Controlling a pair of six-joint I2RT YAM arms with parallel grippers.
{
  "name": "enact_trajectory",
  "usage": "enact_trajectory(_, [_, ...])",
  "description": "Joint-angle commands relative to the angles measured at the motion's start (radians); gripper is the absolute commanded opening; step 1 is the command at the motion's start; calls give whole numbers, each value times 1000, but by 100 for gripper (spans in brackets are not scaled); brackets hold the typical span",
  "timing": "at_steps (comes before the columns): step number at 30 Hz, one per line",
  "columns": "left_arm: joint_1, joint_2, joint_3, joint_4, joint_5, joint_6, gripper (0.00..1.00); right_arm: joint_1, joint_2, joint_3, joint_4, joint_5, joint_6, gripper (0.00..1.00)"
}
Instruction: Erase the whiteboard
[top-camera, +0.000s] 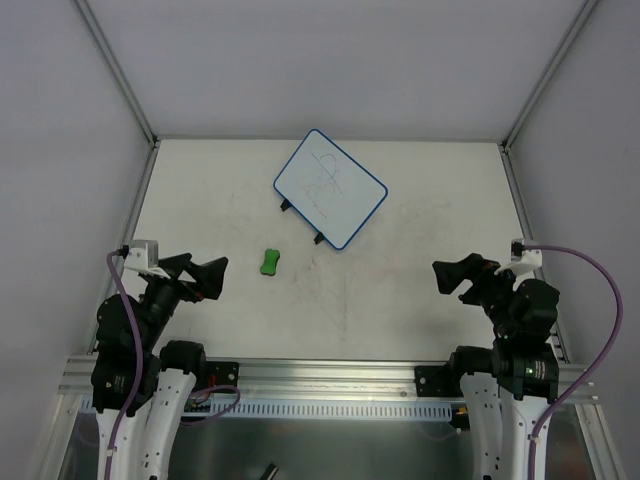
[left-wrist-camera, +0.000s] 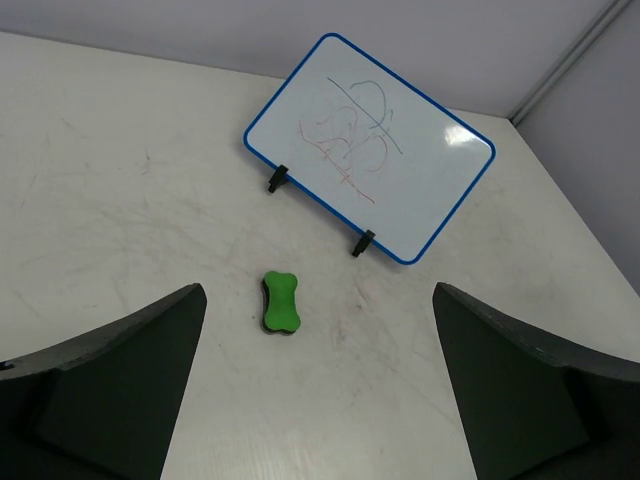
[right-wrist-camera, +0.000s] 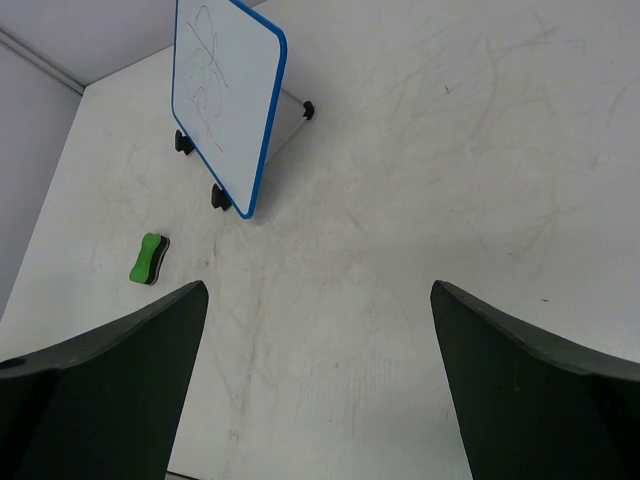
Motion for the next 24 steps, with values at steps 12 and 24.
enact_trajectory(12, [0,10,19,-14,48,68,99,3,89,25,114,-172,15,99])
enact_trajectory(24, [0,-49,-21,-14,-22,19,99,3,252,-132,591,-305,207,99])
